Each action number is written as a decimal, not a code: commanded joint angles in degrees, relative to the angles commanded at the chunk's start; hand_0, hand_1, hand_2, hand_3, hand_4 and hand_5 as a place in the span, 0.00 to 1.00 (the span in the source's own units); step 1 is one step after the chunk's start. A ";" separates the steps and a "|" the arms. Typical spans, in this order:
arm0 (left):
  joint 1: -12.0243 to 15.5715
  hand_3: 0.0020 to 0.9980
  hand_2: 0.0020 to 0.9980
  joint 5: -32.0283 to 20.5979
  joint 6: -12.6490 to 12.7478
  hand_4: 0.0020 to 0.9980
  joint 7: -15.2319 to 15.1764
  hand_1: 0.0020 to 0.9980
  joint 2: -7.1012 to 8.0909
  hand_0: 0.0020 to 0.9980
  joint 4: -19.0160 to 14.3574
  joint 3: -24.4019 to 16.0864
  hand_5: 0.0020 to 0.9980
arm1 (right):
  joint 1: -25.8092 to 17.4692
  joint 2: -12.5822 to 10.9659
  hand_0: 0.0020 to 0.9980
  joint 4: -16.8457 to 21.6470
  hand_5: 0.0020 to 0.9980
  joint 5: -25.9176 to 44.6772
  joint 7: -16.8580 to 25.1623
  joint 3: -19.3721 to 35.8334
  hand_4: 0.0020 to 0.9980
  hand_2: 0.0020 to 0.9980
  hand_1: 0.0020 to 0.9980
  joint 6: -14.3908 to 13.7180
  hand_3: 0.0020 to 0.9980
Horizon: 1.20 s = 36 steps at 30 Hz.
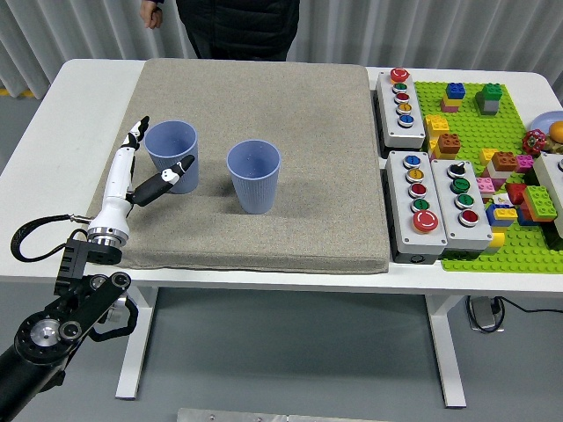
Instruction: Pick cup pour cup place
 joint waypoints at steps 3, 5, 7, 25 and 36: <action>-0.04 1.00 1.00 0.38 0.16 1.00 0.09 0.99 0.10 0.95 -0.45 -0.86 0.61 | 0.09 -0.02 0.67 -0.01 0.08 0.16 0.13 -0.01 0.00 0.55 0.61 0.03 0.53; -0.05 1.00 1.00 0.66 0.31 1.00 0.11 0.99 0.10 0.95 -0.60 -1.44 0.61 | 0.11 -0.03 0.67 -0.01 0.08 0.28 0.22 -0.02 0.00 0.55 0.61 0.04 0.53; -0.05 1.00 1.00 1.21 0.56 1.00 0.16 0.99 0.08 0.95 -0.75 -2.17 0.61 | 0.10 -0.04 0.67 -0.01 0.08 0.30 0.31 -0.01 0.00 0.55 0.61 0.08 0.53; 1.25 1.00 1.00 1.69 2.07 1.00 0.42 0.98 0.24 0.95 -10.79 -10.08 0.67 | 0.19 0.04 0.67 0.06 0.09 0.37 0.33 0.14 0.00 0.55 0.61 0.01 0.54; 1.13 0.84 0.80 -19.01 0.65 0.88 -6.25 0.72 0.13 0.72 -18.17 -13.87 0.93 | 0.12 0.10 0.67 0.08 0.10 0.56 0.17 -0.07 0.00 0.55 0.61 -0.15 0.54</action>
